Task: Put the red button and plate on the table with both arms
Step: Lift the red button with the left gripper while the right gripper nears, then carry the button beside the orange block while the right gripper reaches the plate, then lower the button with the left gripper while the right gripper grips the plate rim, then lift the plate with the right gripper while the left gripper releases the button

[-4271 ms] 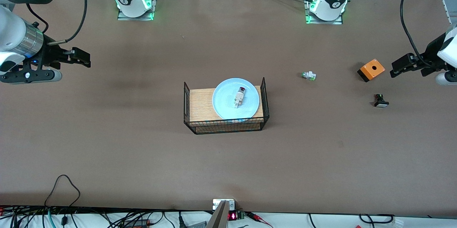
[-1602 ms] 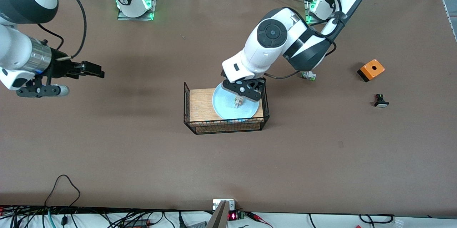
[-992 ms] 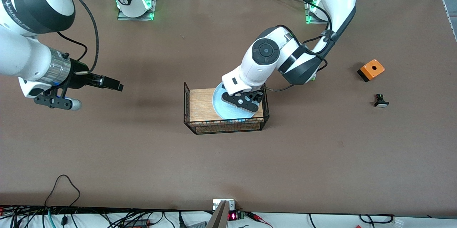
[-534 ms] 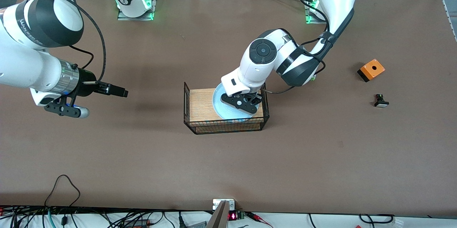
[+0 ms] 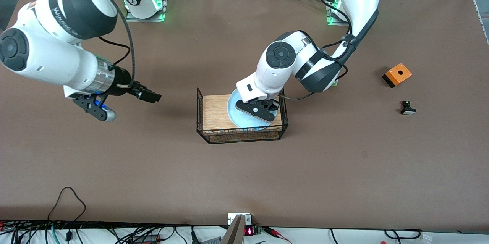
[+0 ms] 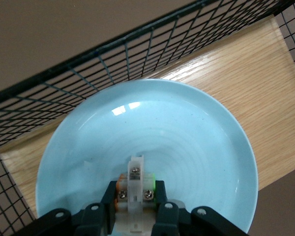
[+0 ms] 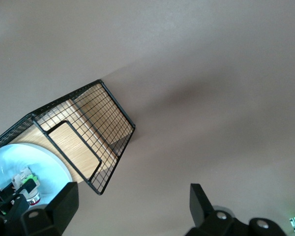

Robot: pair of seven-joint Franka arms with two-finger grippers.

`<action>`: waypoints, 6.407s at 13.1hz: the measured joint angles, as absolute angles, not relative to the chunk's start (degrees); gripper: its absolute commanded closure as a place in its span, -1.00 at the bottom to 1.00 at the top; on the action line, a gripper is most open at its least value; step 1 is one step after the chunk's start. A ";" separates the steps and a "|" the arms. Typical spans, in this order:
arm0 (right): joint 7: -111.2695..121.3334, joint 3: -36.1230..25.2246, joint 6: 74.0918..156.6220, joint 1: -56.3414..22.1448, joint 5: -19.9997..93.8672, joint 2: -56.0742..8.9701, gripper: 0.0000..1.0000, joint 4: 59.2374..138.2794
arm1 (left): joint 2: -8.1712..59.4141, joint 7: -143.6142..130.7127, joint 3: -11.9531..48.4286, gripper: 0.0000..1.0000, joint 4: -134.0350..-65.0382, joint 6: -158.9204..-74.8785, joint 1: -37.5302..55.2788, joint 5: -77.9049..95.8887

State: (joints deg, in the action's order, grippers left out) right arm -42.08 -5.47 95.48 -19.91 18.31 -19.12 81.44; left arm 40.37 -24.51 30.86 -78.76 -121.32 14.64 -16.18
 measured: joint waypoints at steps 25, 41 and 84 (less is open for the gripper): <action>-82.65 -5.34 115.57 -36.92 18.24 -29.39 -1.00 79.55 | 28.34 -15.13 30.29 1.00 -70.89 -91.17 -15.01 -12.89; -81.95 -5.38 122.34 -39.94 16.81 -37.07 -0.66 79.49 | 18.39 -2.24 8.13 1.00 -92.22 -103.86 -8.99 -4.07; -42.41 -7.28 74.08 -27.92 13.40 -11.84 1.00 78.42 | 8.85 -1.87 4.91 -1.00 -96.91 -97.64 -5.50 0.21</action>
